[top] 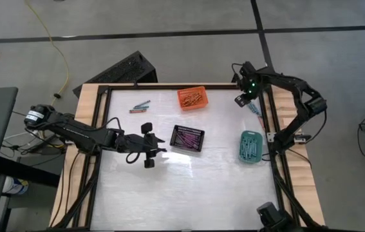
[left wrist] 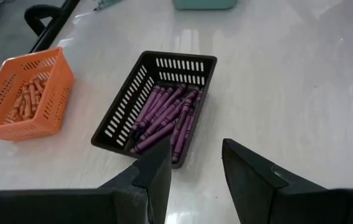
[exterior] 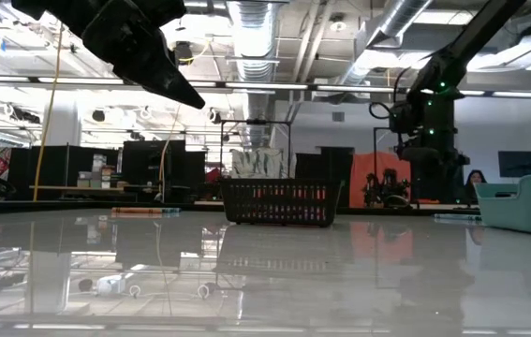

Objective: Sort crayons
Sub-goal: Put the light blue green crayon into the green bin

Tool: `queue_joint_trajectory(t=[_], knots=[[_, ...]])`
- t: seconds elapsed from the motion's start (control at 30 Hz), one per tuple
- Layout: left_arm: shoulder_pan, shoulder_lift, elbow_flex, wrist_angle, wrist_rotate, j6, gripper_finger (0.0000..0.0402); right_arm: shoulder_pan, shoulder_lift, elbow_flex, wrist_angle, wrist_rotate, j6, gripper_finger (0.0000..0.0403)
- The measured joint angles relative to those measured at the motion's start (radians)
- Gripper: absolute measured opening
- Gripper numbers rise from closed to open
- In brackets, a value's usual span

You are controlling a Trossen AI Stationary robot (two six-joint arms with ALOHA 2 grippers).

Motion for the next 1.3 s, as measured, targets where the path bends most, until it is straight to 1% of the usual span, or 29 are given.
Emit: queue_joint_trajectory(t=[0.47,0.73,0.93,1.03,1.17,1.3], knots=[[0.000,0.000,0.000,0.033,0.013,0.002,0.0132,-0.007,0.020,0.000,0.076,0.020,0.164,0.0123],[0.000,0.000,0.000,0.042,0.091,0.052,0.0132,-0.015,0.027,0.002,0.081,0.008,0.230,0.0123],[0.000,0.000,0.000,0.043,0.097,0.080,0.0132,-0.059,0.027,0.003,0.073,-0.125,0.224,0.0123],[0.000,0.000,0.000,0.043,0.098,0.073,0.0132,-0.094,0.026,0.003,0.068,-0.234,0.198,0.0123],[0.000,0.000,0.000,0.043,0.098,0.047,0.0132,-0.149,0.026,0.003,0.064,-0.341,0.194,0.0123],[0.000,0.000,0.000,0.048,0.098,0.001,0.0132,-0.177,0.026,0.004,0.061,-0.402,0.169,0.0122]])
